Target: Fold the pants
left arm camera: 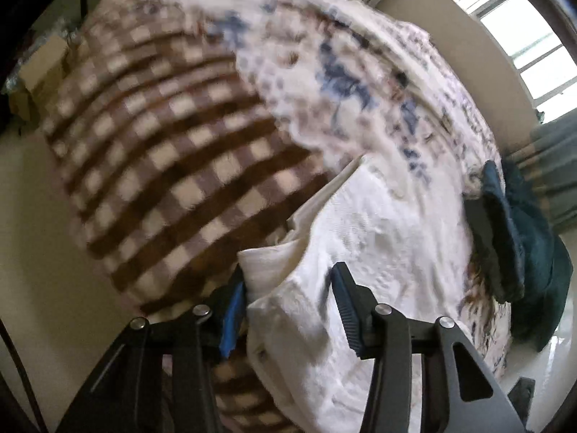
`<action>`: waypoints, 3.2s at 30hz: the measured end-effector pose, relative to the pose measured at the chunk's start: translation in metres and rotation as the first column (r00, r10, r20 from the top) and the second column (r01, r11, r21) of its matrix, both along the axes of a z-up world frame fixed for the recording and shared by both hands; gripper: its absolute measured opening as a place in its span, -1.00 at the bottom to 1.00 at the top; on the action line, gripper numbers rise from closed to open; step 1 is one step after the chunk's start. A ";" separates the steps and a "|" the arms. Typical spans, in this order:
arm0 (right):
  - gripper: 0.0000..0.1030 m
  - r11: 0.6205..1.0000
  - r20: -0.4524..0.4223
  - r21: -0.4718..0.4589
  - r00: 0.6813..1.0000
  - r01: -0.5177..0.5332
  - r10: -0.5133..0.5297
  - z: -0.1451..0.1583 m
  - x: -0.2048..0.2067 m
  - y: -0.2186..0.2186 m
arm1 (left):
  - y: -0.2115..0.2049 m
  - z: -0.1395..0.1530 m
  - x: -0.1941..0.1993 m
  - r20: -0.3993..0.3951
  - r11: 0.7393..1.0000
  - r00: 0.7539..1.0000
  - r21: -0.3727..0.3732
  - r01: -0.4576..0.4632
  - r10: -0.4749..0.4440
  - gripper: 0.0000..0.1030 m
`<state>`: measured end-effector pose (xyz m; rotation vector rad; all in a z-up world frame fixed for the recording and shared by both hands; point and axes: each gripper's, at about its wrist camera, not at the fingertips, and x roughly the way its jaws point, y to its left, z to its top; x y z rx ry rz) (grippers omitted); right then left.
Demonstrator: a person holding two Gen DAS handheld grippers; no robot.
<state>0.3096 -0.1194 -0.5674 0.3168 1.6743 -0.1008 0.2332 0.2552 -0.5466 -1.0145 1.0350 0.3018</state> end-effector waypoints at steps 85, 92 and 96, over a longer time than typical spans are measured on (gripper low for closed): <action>0.28 0.805 0.023 0.326 0.847 0.497 -0.532 0.033 -0.114 -0.320 | -0.339 0.048 0.190 -0.039 0.567 0.569 0.050 0.822 -0.821 -0.28; -0.53 0.825 0.037 0.227 0.842 0.517 -0.538 0.029 -0.135 -0.323 | -0.329 0.032 0.203 -0.058 0.595 0.595 0.015 0.803 -0.802 -0.40; -0.21 0.804 0.022 0.291 0.837 0.518 -0.547 0.042 -0.136 -0.317 | -0.328 0.043 0.203 -0.048 0.600 0.599 -0.010 0.800 -0.799 -0.37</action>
